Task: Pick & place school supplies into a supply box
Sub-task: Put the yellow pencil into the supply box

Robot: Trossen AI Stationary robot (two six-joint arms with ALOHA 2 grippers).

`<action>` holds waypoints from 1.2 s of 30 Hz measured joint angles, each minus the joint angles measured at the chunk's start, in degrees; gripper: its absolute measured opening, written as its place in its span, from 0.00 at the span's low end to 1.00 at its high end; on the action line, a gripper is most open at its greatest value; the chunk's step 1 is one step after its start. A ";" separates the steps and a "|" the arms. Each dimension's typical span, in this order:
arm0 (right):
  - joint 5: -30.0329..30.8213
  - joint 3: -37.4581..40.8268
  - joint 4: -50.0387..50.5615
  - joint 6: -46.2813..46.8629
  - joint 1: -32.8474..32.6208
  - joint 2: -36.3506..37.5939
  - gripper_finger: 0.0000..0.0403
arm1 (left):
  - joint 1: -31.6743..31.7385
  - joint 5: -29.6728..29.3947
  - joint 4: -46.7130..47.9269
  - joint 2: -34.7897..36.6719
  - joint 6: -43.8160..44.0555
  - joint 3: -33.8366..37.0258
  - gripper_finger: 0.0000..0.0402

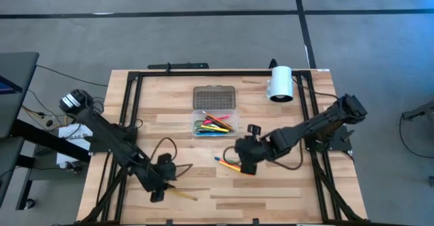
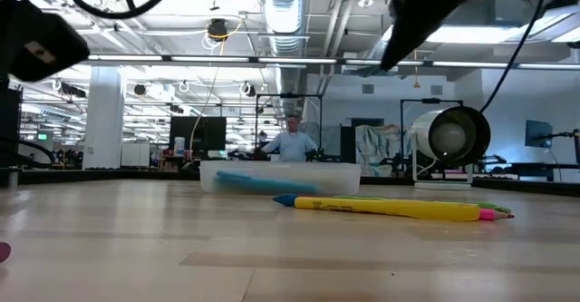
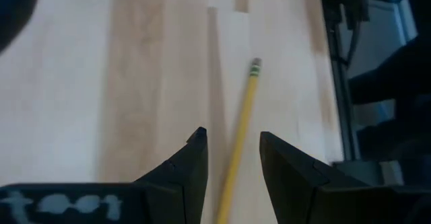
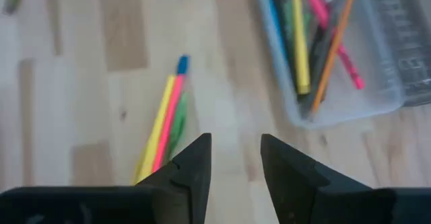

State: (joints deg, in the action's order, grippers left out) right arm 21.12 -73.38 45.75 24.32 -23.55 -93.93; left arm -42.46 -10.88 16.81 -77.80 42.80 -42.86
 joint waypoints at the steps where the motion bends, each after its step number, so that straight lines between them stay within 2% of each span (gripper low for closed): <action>1: 0.01 0.00 0.54 0.43 -0.86 0.02 0.30 | 0.01 0.43 -1.98 -1.47 0.21 0.01 0.31; 7: 1.46 0.00 2.53 2.67 -5.53 0.57 0.30 | -0.02 3.58 -10.85 -9.02 0.53 0.00 0.31; 13: 3.09 -0.02 3.99 6.18 -8.52 1.58 0.30 | -0.42 3.46 -11.40 -13.92 -2.13 -2.01 0.31; 22: 5.38 -0.04 8.94 12.91 -11.36 3.30 0.30 | -1.94 0.57 -11.24 -15.75 -10.19 -2.46 0.31; 36: 7.76 -0.04 10.80 16.28 -12.70 3.30 0.30 | -2.97 -2.03 -9.62 -16.11 -13.95 -2.39 0.31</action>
State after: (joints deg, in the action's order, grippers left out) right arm 28.88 -73.43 56.55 40.60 -36.25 -90.63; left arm -45.43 -12.91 7.19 -93.91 28.85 -45.25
